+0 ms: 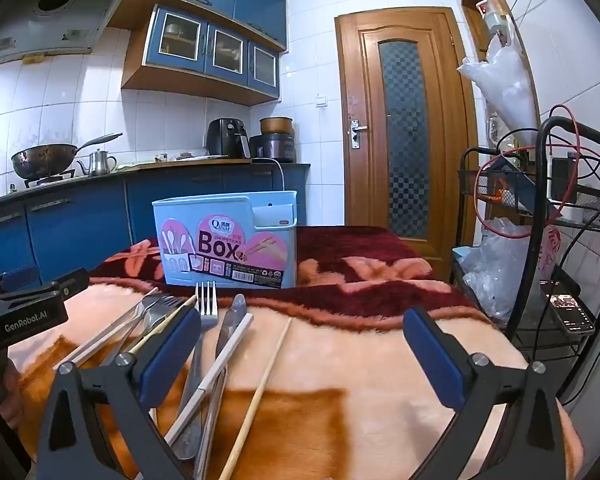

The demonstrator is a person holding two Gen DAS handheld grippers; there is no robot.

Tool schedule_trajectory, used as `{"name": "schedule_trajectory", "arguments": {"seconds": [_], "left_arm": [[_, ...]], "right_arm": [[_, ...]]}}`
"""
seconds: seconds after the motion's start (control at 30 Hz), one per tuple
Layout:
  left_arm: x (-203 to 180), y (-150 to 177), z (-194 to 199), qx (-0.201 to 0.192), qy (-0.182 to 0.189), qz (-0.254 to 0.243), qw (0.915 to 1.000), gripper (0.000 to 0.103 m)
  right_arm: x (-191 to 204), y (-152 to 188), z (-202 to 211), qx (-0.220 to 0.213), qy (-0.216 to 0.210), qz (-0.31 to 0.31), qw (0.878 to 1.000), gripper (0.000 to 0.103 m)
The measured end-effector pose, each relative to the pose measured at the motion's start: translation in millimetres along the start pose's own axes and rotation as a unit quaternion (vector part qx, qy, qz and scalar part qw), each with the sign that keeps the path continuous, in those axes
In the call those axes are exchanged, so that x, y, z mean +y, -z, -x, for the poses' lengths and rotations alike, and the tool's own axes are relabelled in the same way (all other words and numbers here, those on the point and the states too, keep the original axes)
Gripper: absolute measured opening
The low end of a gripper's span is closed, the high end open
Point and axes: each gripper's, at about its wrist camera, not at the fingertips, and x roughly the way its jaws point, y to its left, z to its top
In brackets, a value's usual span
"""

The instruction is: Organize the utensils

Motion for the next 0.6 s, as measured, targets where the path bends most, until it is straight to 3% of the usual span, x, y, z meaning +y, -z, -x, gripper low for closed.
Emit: {"name": "schedule_trajectory", "arguments": {"seconds": [0.6], "left_arm": [[-2.3, 2.2, 0.0, -0.002, 0.0, -0.005, 1.0, 0.093]], "right_arm": [[0.1, 0.4, -0.3, 0.001, -0.001, 0.0, 1.0, 0.103]]}}
